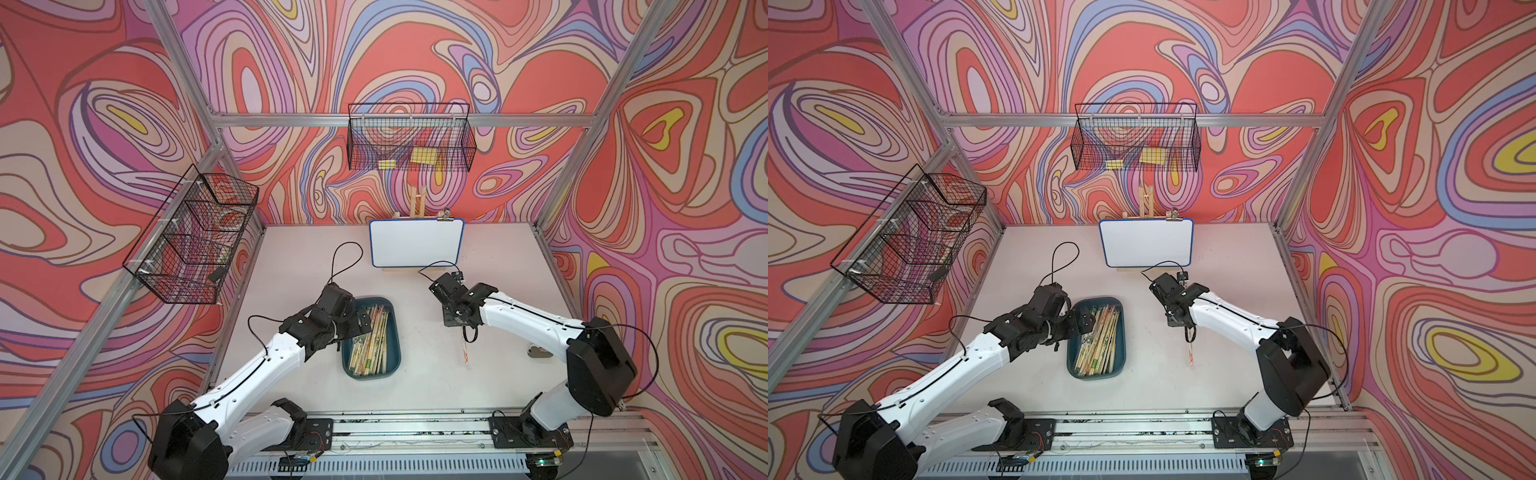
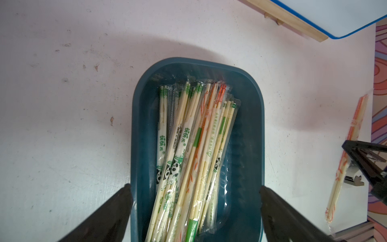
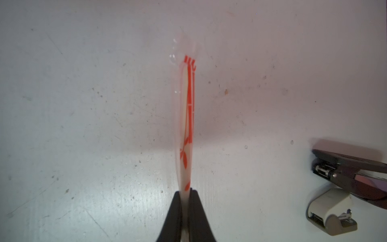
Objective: Take the paired disposable chopsticks out of the storage box
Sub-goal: Place the paired disposable chopsticks at the center of the board.
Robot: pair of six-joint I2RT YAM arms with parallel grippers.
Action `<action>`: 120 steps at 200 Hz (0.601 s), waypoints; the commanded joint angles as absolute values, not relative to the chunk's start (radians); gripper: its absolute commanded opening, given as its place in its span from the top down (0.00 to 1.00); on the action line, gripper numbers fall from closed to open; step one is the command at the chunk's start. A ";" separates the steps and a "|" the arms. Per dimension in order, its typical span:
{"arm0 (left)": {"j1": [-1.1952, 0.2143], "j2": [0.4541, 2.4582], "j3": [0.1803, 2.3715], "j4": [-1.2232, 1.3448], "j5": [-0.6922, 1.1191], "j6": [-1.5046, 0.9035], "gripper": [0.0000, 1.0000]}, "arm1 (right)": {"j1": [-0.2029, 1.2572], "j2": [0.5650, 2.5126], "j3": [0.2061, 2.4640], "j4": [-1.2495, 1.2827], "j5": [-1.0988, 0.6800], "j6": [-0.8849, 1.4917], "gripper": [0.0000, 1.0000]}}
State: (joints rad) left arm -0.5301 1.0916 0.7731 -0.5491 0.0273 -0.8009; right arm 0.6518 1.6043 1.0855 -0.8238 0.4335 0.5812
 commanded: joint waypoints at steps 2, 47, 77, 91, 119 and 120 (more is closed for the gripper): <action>-0.538 1.097 0.800 -0.553 0.006 -0.810 0.00 | 0.630 1.646 1.064 -0.818 0.472 0.568 1.00; -0.538 1.101 0.801 -0.551 0.000 -0.808 0.00 | 0.589 1.683 1.046 -0.770 0.462 0.556 1.00; -0.538 1.110 0.798 -0.548 0.000 -0.808 0.00 | 0.581 1.704 1.030 -0.748 0.450 0.562 1.00; -0.538 1.111 0.795 -0.543 -0.001 -0.810 0.00 | 0.580 1.712 1.018 -0.735 0.448 0.563 1.00; -0.539 1.117 0.793 -0.538 0.000 -0.810 0.00 | 0.574 1.734 1.002 -0.709 0.452 0.566 1.00; -0.538 1.118 0.793 -0.538 0.000 -0.810 0.00 | 0.574 1.735 1.003 -0.708 0.452 0.566 1.00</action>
